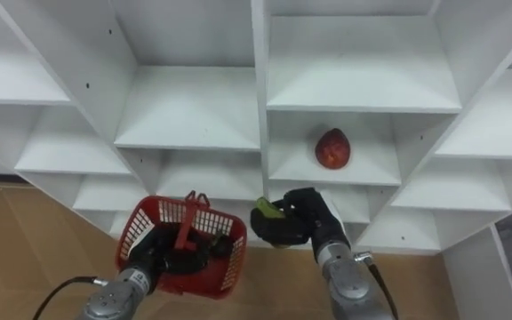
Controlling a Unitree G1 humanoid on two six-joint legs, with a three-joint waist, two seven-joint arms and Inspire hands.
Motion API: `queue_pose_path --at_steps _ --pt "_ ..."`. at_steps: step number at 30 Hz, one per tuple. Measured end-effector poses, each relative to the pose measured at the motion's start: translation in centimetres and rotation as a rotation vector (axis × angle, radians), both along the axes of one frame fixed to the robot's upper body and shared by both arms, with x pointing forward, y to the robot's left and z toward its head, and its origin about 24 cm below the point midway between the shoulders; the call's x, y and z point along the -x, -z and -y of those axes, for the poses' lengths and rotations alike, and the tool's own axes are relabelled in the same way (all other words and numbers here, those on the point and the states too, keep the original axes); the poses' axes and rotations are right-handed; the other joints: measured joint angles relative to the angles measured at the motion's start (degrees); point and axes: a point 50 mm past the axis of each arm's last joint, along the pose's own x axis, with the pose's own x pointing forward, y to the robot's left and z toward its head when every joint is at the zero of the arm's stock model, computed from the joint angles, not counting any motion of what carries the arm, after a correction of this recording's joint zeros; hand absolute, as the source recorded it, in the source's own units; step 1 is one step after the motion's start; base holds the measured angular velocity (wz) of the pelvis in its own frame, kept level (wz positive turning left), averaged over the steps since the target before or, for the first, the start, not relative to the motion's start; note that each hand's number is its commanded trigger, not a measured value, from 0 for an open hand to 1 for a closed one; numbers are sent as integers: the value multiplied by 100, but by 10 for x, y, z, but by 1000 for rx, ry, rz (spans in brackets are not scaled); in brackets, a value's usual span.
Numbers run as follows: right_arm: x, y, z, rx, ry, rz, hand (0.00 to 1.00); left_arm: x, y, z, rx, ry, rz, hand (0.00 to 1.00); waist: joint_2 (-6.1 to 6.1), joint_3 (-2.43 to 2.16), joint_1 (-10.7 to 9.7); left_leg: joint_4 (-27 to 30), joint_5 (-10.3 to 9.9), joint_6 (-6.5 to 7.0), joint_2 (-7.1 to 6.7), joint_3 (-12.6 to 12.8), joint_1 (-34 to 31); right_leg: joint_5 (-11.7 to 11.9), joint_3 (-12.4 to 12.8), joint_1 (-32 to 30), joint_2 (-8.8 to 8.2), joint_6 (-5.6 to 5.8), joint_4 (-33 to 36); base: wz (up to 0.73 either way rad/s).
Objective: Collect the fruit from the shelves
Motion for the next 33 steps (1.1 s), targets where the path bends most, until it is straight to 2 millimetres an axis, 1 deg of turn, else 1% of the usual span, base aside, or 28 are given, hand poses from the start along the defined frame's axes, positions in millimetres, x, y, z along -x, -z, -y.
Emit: queue_pose_path --at_steps 3,7,12,19,26,33 --pt "3 5 1 -6 11 -25 100 -2 -2 1 10 9 12 100 -15 8 0 3 0 0 0 10 -16 -1 5 -20 -4 1 -2 0" --pt "3 6 1 -14 11 -31 100 -5 -6 5 27 22 29 100 -31 13 1 7 0 0 -4 17 -34 -1 16 -33 -5 1 -15 0" --pt "6 10 -1 -17 12 -55 100 -5 -7 13 46 46 35 100 -34 12 25 7 0 0 -5 18 -33 -1 52 -39 -2 1 -18 0" --pt "6 11 -1 -20 13 -58 100 -5 -7 14 49 46 35 100 -33 12 24 7 0 0 -5 25 -33 -1 66 -43 0 2 -17 0" --pt "10 16 -4 -41 3 -89 100 -6 -11 25 113 63 46 100 -31 11 26 8 1 1 -4 25 -31 -1 64 -41 0 2 -11 0" --pt "13 19 -7 -85 15 -123 100 -5 -12 31 121 99 46 100 -30 11 40 -18 0 1 0 77 -32 -2 128 -73 17 3 -11 -3"
